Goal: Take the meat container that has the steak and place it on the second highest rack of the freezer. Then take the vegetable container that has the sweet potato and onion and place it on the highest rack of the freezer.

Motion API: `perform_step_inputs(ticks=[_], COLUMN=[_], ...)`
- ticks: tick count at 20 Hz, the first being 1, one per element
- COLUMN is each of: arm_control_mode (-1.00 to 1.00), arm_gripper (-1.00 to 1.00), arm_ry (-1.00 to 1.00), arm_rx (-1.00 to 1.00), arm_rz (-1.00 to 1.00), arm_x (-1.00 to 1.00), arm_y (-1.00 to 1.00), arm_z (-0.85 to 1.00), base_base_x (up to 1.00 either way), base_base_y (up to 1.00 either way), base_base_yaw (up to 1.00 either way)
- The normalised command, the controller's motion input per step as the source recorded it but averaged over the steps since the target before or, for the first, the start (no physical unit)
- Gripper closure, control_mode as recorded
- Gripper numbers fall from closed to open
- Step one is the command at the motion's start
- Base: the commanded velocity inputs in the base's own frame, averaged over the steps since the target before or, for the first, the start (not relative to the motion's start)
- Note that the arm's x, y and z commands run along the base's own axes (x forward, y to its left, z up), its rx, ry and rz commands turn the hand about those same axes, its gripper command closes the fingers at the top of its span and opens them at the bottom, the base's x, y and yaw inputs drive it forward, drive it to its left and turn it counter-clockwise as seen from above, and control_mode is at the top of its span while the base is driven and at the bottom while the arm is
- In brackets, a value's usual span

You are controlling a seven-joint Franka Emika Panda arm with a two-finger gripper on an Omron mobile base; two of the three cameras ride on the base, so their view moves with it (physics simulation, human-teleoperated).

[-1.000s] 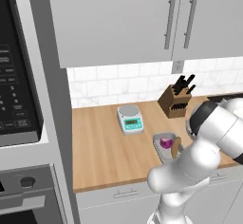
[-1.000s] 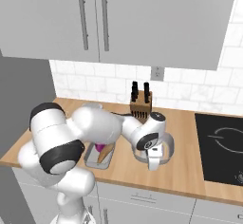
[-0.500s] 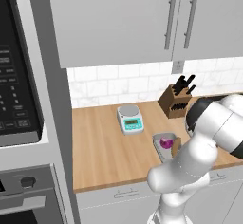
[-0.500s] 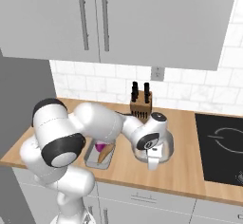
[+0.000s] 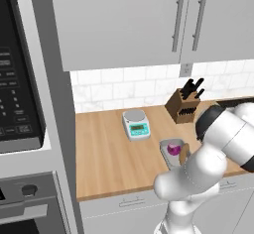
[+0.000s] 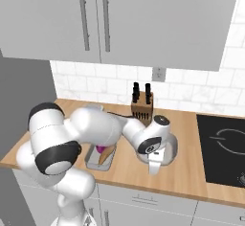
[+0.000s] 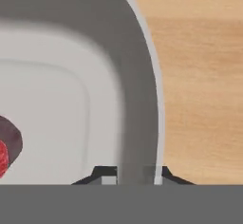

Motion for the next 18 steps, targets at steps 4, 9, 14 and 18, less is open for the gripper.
perform_step_inputs(ticks=[4, 9, 14, 18], arm_control_mode=[-1.00, -1.00, -1.00, -1.00], arm_gripper=[1.00, 1.00, 1.00, 1.00], arm_ry=[0.00, -0.01, -0.06, -0.10], arm_rx=[0.00, 0.00, 0.00, 0.00], arm_rz=[-0.03, -0.04, -0.01, 0.00], arm_x=[0.00, -0.12, -0.64, -0.76], arm_y=[0.00, 0.00, 0.31, 0.78], arm_z=[0.60, 0.99, 0.73, 0.53], base_base_x=[0.00, 0.00, 0.00, 0.00], base_base_y=[0.00, 0.00, 0.00, 0.00], base_base_yaw=[0.00, 0.00, 0.00, 0.00])
